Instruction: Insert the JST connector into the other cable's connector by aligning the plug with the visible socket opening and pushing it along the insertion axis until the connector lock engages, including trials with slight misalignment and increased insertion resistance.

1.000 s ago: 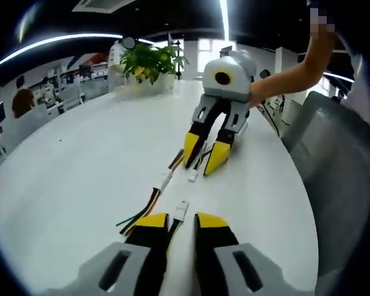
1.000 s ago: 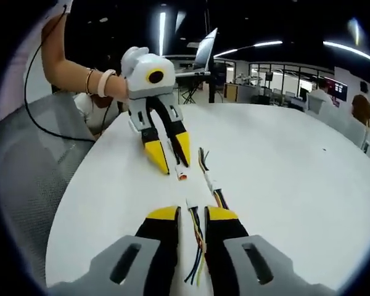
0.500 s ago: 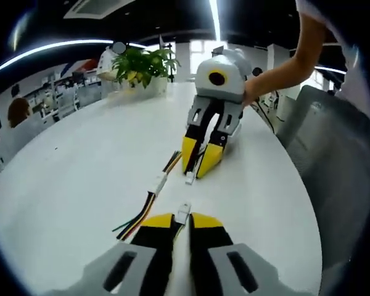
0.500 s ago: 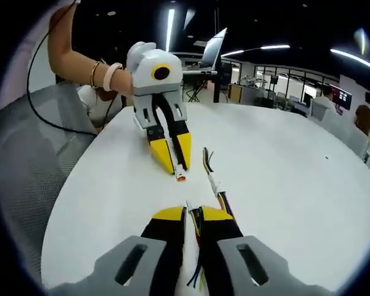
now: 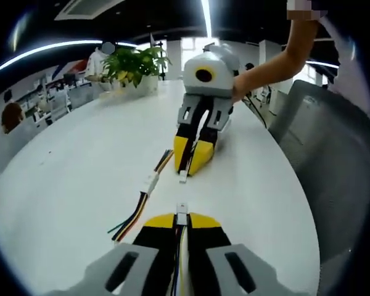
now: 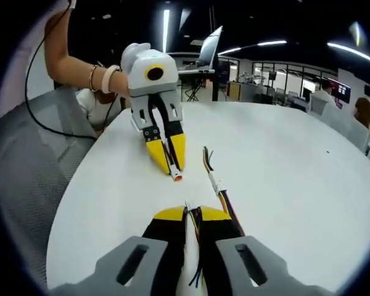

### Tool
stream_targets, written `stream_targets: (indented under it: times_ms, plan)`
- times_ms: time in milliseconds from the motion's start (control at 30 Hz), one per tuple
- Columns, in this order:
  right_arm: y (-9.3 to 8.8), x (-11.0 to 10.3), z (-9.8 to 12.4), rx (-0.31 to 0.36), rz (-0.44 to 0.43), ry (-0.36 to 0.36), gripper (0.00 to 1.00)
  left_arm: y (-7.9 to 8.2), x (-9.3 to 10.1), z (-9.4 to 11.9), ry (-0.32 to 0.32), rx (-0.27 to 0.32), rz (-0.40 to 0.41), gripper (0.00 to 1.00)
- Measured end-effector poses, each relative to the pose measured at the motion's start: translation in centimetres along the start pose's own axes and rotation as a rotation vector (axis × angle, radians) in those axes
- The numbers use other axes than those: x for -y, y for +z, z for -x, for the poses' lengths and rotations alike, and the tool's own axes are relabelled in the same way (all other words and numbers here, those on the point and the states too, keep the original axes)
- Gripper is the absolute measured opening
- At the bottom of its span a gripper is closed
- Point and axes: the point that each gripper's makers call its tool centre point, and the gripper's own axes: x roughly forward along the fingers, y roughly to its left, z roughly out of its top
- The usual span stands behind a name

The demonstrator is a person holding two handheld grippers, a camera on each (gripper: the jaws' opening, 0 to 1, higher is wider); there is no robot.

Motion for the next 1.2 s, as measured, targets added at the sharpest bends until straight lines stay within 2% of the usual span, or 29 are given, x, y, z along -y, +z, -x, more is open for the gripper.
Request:
stream_targets:
  times_ms: [133,400,667,800,1200]
  plan:
    - [0.2,-0.3,0.1,-0.014,0.002,-0.001,0.03,0.3,-0.1,0.0,0.002,-0.002,-0.006,0.00]
    - [1.1,-0.8,0.7,-0.029,-0.015,-0.025,0.03,2.0,0.4,0.1,-0.021,-0.004,-0.015,0.00]
    - [2.8,-1.1,1.5,-0.002,0.003,-0.040,0.03,3.3,0.9,0.1,-0.048,0.014,-0.003,0.00]
    - [3.5,-1.2,1.5,0.012,0.023,-0.041,0.03,3.5,1.0,0.2,-0.052,0.002,-0.009,0.00]
    - [3.7,-1.5,1.2,0.011,0.044,-0.034,0.03,4.0,1.4,0.6,-0.065,0.016,0.037,0.00]
